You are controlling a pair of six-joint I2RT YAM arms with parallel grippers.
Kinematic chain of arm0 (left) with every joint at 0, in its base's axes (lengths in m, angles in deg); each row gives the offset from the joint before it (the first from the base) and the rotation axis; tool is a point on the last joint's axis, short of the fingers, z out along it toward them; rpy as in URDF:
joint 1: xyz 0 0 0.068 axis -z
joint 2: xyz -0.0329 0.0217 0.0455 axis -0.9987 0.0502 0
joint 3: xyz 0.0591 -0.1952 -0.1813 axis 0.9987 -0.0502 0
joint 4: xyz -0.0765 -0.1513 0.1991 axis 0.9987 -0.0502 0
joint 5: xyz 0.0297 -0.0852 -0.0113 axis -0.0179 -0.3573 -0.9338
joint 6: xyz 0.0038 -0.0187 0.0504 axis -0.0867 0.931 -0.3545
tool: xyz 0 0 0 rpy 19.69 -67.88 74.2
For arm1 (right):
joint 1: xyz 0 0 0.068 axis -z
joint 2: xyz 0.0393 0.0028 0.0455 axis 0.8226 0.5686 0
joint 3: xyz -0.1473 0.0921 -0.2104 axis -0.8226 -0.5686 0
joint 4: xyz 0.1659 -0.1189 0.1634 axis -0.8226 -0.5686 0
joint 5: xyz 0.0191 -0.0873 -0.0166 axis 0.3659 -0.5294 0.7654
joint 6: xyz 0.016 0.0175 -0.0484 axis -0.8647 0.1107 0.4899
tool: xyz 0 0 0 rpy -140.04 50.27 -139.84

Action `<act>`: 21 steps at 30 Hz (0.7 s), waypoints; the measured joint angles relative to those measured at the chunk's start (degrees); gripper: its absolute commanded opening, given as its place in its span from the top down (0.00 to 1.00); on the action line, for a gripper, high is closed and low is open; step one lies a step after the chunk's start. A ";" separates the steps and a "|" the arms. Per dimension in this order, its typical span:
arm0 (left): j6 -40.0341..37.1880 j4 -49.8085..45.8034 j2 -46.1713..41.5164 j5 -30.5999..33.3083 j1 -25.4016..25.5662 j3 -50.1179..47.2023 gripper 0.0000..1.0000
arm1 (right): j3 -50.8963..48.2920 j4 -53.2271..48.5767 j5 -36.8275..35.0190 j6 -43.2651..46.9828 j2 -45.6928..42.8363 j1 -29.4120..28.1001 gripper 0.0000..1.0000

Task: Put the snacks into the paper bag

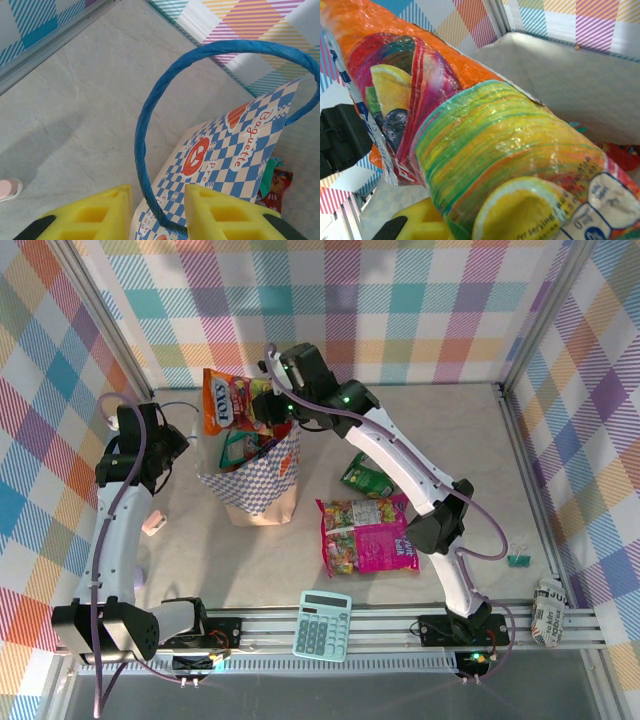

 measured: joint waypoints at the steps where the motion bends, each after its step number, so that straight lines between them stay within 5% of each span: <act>1: 0.00 0.00 0.00 0.00 0.00 0.02 0.68 | 0.00 -0.68 0.28 0.07 0.00 0.00 1.00; 21: -0.04 0.00 0.02 -0.07 -0.26 0.00 0.68 | 0.00 -5.05 4.59 1.33 0.28 -0.20 1.00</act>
